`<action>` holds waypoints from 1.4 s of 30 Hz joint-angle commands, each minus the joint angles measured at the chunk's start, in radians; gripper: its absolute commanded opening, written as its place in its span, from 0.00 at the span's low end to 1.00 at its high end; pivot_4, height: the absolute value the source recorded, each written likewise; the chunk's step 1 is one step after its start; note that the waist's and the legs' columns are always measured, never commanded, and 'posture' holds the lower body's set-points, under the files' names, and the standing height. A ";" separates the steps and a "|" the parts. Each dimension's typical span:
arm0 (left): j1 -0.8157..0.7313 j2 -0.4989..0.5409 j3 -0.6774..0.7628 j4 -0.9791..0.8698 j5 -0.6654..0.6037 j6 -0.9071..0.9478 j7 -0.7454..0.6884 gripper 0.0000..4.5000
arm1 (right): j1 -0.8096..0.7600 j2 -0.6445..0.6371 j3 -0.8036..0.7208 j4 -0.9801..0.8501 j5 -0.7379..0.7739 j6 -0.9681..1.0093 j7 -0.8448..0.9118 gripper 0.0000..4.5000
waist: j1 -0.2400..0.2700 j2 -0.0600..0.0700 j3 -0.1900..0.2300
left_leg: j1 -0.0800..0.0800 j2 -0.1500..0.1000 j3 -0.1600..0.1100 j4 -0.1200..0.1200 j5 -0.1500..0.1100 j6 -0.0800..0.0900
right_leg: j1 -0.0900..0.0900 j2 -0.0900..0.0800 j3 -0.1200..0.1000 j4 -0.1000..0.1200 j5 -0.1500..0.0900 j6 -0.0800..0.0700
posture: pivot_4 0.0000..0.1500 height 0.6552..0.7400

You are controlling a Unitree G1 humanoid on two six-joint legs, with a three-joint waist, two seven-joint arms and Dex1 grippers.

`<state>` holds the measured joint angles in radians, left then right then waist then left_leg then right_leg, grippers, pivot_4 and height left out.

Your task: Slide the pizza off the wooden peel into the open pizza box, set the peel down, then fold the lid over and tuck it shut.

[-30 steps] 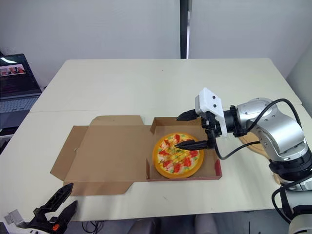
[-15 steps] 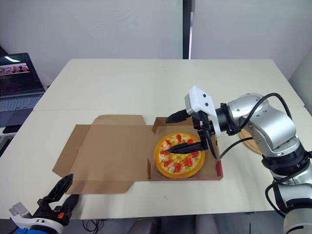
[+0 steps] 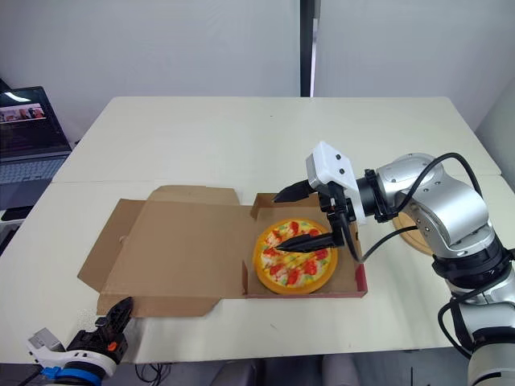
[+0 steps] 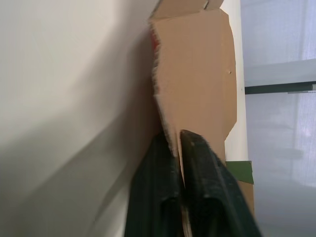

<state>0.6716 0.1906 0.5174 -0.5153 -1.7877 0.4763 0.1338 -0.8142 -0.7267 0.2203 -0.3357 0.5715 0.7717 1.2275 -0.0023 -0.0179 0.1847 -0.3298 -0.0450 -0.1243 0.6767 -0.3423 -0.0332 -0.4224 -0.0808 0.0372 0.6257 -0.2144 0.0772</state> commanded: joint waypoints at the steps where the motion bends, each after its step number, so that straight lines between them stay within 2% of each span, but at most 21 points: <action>1: 0.009 0.005 0.010 -0.029 0.005 -0.010 -0.001 0.02 | -0.011 -0.010 -0.018 -0.018 0.006 -0.007 0.003 1.00 | 0.000 0.000 0.000 | 0.000 0.000 0.000 0.000 0.000 0.000 | 0.000 0.000 0.000 0.000 0.000 0.000 | 1.00 1.00; 8: 0.019 0.014 0.022 -0.086 0.003 -0.027 0.016 0.02 | 0.005 -0.009 -0.021 -0.006 -0.034 -0.051 -0.023 1.00 | 0.000 0.000 0.000 | 0.000 0.000 0.000 0.000 0.000 0.000 | 0.000 0.000 0.000 0.000 0.000 0.000 | 1.00 1.00; 15: -0.006 0.147 0.101 -0.115 0.003 -0.029 -0.010 0.02 | 0.051 -0.035 -0.043 0.079 -0.164 -0.127 -0.129 1.00 | 0.000 -0.001 0.000 | 0.000 0.001 -0.001 0.000 0.000 -0.001 | 0.000 0.002 0.000 -0.001 0.000 0.000 | 1.00 1.00; 18: -0.031 0.216 0.137 -0.097 -0.005 -0.021 -0.021 0.00 | 0.044 -0.048 -0.036 0.171 -0.258 -0.175 -0.193 0.87 | 0.000 -0.001 0.000 | 0.000 0.002 0.000 0.000 0.000 -0.001 | 0.000 0.003 0.001 -0.001 0.000 -0.001 | 1.00 1.00; 25: -0.144 0.379 0.167 0.041 0.040 0.048 -0.117 0.00 | -0.043 -0.027 0.091 0.510 -0.577 -0.426 -0.328 0.32 | -0.005 0.000 0.001 | 0.000 0.003 0.001 -0.001 0.000 -0.003 | -0.001 0.005 0.002 -0.001 0.000 -0.004 | 1.00 1.00; 28: -0.202 0.433 0.170 0.120 0.080 0.083 -0.178 0.00 | -0.086 0.006 0.145 0.669 -0.672 -0.528 -0.347 0.06 | -0.009 0.000 0.001 | 0.000 0.004 0.002 -0.001 0.001 -0.006 | -0.002 0.006 0.002 -0.001 0.001 -0.002 | 1.00 1.00; 29: -0.216 0.444 0.172 0.140 0.090 0.093 -0.194 0.00 | -0.097 0.017 0.152 0.706 -0.690 -0.552 -0.348 0.01 | -0.010 0.000 0.001 | 0.000 0.004 0.001 -0.001 0.001 -0.006 | -0.002 0.006 0.002 -0.001 0.001 -0.002 | 1.00 1.00; 36: -0.427 0.602 0.158 0.375 0.208 0.193 -0.354 0.00 | -0.124 0.066 0.191 0.901 -0.756 -0.696 -0.264 0.01 | -0.017 -0.001 0.001 | -0.001 0.004 0.000 -0.004 0.001 -0.006 | -0.003 0.006 0.001 -0.001 0.001 -0.002 | 1.00 1.00; 42: -0.707 0.712 0.012 0.545 0.407 0.276 -0.532 0.00 | -0.034 0.028 0.157 0.743 -0.688 -0.683 -0.094 0.01 | -0.028 0.000 0.002 | 0.001 0.004 -0.001 -0.010 0.002 -0.007 | -0.005 0.007 0.000 -0.001 0.002 -0.003 | 1.00 1.00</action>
<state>0.0229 0.8767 0.5766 0.0050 -1.4406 0.7349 -0.3316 -0.8662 -0.6757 0.4141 0.4918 -0.1591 0.0783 1.0815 -0.0298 -0.0182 0.1864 -0.3293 -0.0407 -0.1251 0.6654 -0.3406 -0.0404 -0.4285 -0.0742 0.0373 0.6250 -0.2121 0.0739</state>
